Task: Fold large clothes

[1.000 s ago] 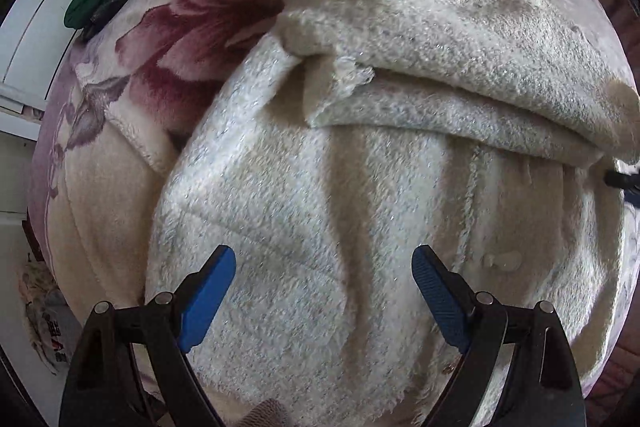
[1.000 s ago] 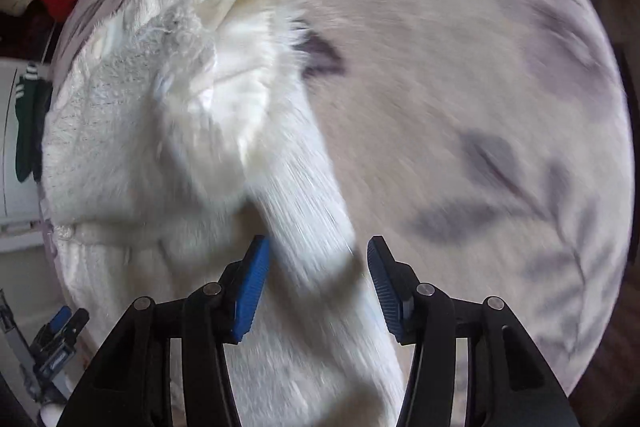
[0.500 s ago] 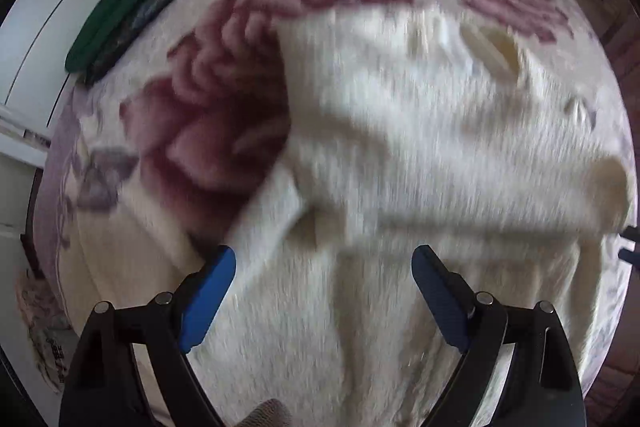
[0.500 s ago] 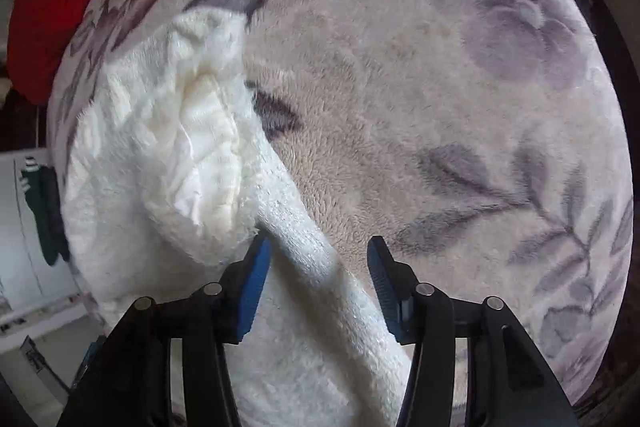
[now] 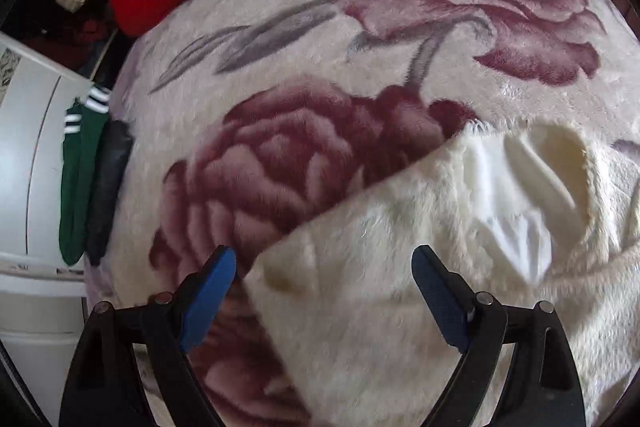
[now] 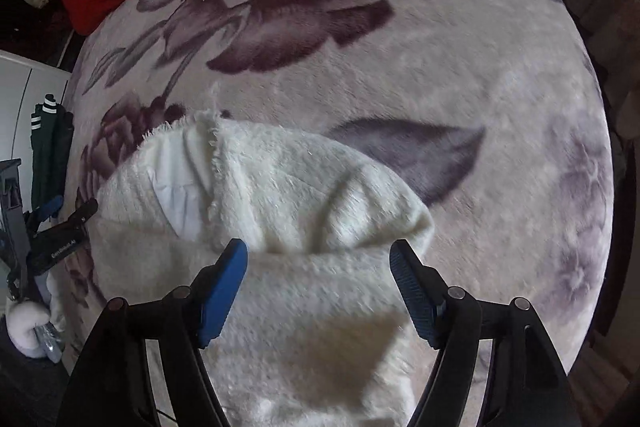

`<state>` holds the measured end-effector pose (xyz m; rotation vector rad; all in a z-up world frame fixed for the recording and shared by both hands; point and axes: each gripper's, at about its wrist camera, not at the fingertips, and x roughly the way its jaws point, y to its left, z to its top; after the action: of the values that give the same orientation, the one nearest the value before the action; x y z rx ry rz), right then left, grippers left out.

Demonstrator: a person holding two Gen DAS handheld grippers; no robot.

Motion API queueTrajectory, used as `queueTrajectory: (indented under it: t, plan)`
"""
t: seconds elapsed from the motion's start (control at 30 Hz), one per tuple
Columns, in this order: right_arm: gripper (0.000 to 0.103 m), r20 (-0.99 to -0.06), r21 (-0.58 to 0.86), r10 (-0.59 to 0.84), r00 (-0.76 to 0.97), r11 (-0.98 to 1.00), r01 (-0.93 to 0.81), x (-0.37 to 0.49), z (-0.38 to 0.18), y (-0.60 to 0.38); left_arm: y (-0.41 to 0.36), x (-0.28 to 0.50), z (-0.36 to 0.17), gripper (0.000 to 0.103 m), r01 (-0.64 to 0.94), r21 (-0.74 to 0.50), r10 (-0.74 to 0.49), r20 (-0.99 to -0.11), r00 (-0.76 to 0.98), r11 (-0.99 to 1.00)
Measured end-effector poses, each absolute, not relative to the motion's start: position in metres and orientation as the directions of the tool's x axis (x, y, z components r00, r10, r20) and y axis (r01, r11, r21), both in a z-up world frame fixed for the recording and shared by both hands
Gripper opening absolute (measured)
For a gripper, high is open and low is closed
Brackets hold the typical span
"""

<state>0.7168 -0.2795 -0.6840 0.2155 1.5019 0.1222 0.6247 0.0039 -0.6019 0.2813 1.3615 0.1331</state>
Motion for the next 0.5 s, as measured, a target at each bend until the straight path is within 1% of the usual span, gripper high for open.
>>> queueTrajectory:
  t: [0.07, 0.13, 0.17, 0.2, 0.23, 0.27, 0.33, 0.43, 0.5]
  plan:
    - [0.076, -0.967, 0.254, 0.255, -0.010, 0.965, 0.063, 0.743, -0.709, -0.252, -0.002, 0.637, -0.621, 0.090, 0.076, 0.223, 0.214, -0.971, 0.108, 0.972]
    - [0.075, -0.952, 0.259, 0.267, -0.146, 0.963, 0.074, 0.761, -0.745, -0.227, -0.011, 0.642, -0.636, 0.090, 0.099, 0.140, 0.136, -0.990, 0.039, 0.985]
    - [0.069, -0.944, 0.250, 0.263, -0.198, 0.964, 0.088, 0.766, -0.761, -0.218, -0.015, 0.644, -0.645, 0.090, 0.098, 0.126, 0.126, -0.992, 0.011, 0.987]
    - [0.058, -0.937, 0.245, 0.263, -0.229, 0.964, 0.104, 0.768, -0.775, -0.210, -0.017, 0.645, -0.650, 0.090, 0.086, 0.155, 0.154, -0.988, 0.011, 0.984]
    - [0.012, -0.934, 0.235, 0.257, -0.248, 0.965, 0.116, 0.769, -0.786, -0.206, -0.019, 0.646, -0.655, 0.090, 0.089, 0.167, 0.166, -0.986, 0.017, 0.982]
    - [0.010, -0.934, 0.223, 0.254, -0.249, 0.964, 0.146, 0.769, -0.794, -0.204, -0.020, 0.647, -0.658, 0.090, 0.089, 0.165, 0.164, -0.986, 0.017, 0.982]
    - [0.008, -0.945, 0.198, 0.244, -0.218, 0.957, 0.213, 0.768, -0.796, -0.207, -0.019, 0.648, -0.662, 0.090, 0.085, 0.162, 0.160, -0.987, 0.022, 0.983]
    - [0.007, -0.977, 0.162, 0.192, -0.097, 0.952, 0.261, 0.773, -0.780, -0.212, -0.014, 0.651, -0.660, 0.090, 0.069, 0.150, 0.147, -0.988, 0.047, 0.986]
    - [0.007, -0.982, 0.167, 0.184, -0.032, 0.941, 0.295, 0.779, -0.771, -0.216, -0.008, 0.652, -0.654, 0.090, 0.045, 0.136, 0.133, -0.989, 0.066, 0.990]
